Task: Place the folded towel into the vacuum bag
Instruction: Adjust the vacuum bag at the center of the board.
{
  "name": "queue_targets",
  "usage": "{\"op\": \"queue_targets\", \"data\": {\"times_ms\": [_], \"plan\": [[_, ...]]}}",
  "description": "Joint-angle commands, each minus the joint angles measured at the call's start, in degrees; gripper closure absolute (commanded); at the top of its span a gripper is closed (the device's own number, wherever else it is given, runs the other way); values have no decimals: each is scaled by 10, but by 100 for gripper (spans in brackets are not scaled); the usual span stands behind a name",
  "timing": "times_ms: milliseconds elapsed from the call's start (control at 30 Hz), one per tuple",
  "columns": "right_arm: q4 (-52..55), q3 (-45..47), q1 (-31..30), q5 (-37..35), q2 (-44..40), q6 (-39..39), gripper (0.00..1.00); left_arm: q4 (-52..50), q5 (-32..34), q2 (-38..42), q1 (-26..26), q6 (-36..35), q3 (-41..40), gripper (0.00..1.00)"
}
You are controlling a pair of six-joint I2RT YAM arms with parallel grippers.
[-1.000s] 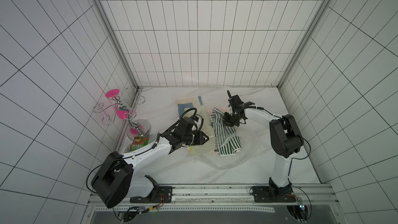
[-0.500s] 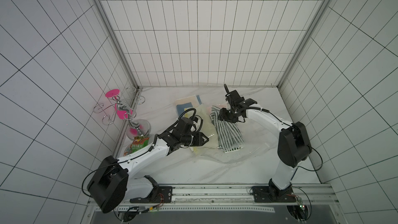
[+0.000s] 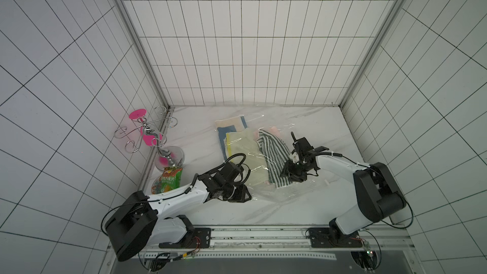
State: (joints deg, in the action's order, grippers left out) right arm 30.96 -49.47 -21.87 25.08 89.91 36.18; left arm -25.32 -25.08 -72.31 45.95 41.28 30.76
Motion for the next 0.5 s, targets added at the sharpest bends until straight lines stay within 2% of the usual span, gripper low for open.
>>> {"op": "queue_targets", "data": {"times_ms": [0, 100, 167, 300, 367, 467], "plan": [[9, -20, 4, -12, -25, 8, 46, -47, 19, -16, 5, 36, -3, 62], [61, -64, 12, -13, -81, -7, 46, -127, 68, 11, 3, 38, 34, 62], [90, -86, 24, -22, -111, -20, 45, -167, 94, 59, 3, 49, 68, 61], [127, -96, 48, -54, -123, -42, 45, -184, 140, 121, 2, 61, 116, 59], [128, -79, 58, -43, -117, -47, 45, -186, 176, 132, -1, 71, 131, 55], [113, -42, 44, -40, -120, -34, 45, -178, 189, 142, -39, 70, 134, 46]]}}
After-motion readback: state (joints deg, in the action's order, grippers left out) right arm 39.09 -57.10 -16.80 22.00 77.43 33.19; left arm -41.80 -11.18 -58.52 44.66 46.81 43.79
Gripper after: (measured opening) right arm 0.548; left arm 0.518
